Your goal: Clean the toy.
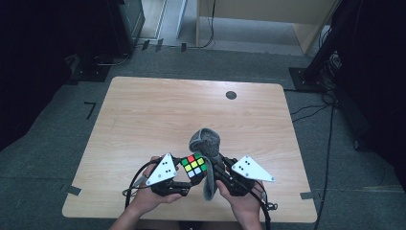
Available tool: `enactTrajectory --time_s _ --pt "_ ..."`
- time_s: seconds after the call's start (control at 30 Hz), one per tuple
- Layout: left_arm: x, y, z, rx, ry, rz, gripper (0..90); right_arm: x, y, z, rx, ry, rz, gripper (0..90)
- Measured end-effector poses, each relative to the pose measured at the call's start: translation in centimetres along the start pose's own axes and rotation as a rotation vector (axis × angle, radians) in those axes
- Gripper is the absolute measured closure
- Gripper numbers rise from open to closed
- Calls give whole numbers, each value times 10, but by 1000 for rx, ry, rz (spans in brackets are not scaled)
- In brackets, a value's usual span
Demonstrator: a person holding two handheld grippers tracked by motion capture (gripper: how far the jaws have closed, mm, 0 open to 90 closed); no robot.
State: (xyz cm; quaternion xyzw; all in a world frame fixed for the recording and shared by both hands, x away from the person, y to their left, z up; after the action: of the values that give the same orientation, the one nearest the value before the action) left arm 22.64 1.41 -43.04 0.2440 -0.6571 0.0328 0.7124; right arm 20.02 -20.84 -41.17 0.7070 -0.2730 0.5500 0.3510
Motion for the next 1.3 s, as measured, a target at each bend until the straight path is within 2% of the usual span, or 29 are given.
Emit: enactTrajectory --time_s 0.1,0.17,0.2,0.23,0.3,0.33,0.4,0.5,0.57,0.63,0.73,0.77,0.9,1.0,1.03,1.07,1.1,1.13,1.17,1.23,1.3 --pt "2 6 -5 -4 25 37 343 -7 -5 0 -13 9 -26 744" --pt "0 7 -8 -8 48 43 343 -7 -6 1 -7 -2 -44 744" --pt "-1 6 -9 -8 54 40 343 -4 -4 0 -5 0 -35 744" --pt "-2 4 -8 -4 48 26 343 -4 -4 0 -5 0 -35 744" --pt "-4 -1 -5 12 12 -11 343 2 0 -2 10 8 -1 744" --pt "-4 -2 -3 10 3 -16 343 4 2 -4 11 16 14 744" --pt "-2 -1 -1 4 10 9 343 5 2 -4 6 20 18 744" --pt "1 5 -4 -15 31 49 343 -1 -2 0 -2 8 -9 744" --pt "0 5 -6 -17 39 37 343 -8 -6 3 -4 -14 -46 744" --pt "-2 3 -8 -10 47 20 343 -9 -6 3 -4 -8 -58 744" --pt "-4 -1 -6 -1 29 -19 343 -1 -1 -3 5 5 -19 743" --pt "-5 -2 -5 -5 23 -26 343 4 3 -6 13 16 17 743" --pt "-4 -2 -5 -6 18 -32 343 4 3 -7 11 18 29 744" --pt "0 5 -8 -9 52 20 342 -2 -1 -5 6 5 7 744" --pt "3 11 -13 0 94 65 342 -8 -4 -3 0 -21 -10 745" --pt "3 11 -13 0 94 65 343 -9 -5 -2 -2 -33 -12 745" --pt "3 14 -15 10 117 88 343 -9 -5 -2 -2 -33 -12 745" --pt "4 18 -19 20 158 129 343 -11 -6 -3 14 -53 -18 745" --pt "4 18 -19 20 158 129 343 -11 -6 -3 14 -53 -18 745" --pt "4 22 -23 14 193 158 343 -12 -7 -8 27 -53 -17 749" --pt "4 23 -24 8 208 173 342 -12 -8 -9 27 -54 -11 749"
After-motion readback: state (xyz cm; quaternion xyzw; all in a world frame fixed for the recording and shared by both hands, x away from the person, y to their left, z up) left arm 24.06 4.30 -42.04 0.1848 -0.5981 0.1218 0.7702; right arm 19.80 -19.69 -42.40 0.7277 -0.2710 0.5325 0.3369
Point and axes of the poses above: each handheld gripper's, and its own axes: y roughly backward along the jaws, x roughly out of its top, z roughly to its right, the point moved 1 cm from there along -y, roughly forward along the jaws
